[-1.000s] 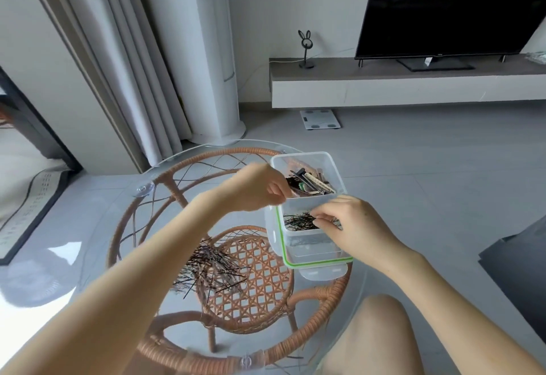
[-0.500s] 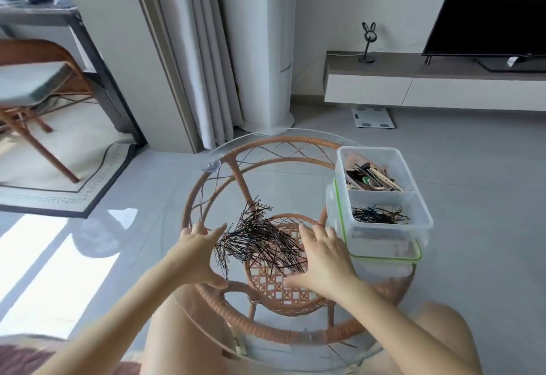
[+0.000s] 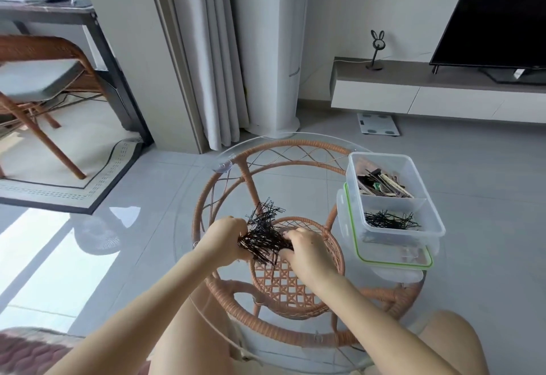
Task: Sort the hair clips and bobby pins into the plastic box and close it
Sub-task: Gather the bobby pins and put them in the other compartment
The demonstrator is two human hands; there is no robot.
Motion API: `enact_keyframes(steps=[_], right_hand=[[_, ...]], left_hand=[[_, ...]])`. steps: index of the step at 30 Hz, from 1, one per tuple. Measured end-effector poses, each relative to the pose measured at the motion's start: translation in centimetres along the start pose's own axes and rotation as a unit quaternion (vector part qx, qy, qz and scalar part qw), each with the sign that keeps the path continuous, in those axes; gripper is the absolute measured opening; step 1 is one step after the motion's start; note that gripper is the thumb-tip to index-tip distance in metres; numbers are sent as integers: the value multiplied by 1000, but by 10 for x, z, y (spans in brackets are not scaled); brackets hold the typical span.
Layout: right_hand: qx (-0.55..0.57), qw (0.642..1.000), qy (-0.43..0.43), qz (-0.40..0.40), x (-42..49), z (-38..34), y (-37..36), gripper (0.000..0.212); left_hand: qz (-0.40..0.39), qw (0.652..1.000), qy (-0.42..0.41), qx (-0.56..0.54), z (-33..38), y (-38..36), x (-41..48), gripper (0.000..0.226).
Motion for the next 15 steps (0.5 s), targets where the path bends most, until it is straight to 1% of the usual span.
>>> enact_keyframes(steps=[3, 6, 15], right_hand=[[23, 1000, -13, -3, -2, 0, 7, 31], [33, 999, -17, 6, -6, 0, 16, 36], [73, 996, -29, 47, -3, 5, 40, 29]], left_hand=[[38, 998, 2, -56, 0, 4, 4, 36], [77, 993, 1, -90, 1, 10, 4, 22], [130, 983, -5, -127, 2, 38, -2, 14]])
Point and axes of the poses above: each hand's wrist, its own x-axis towards the middle knuckle, its own y-axis out of the back of the hand, z = x × y, the point moved 4 cm from there along x, towards the middle knuckle
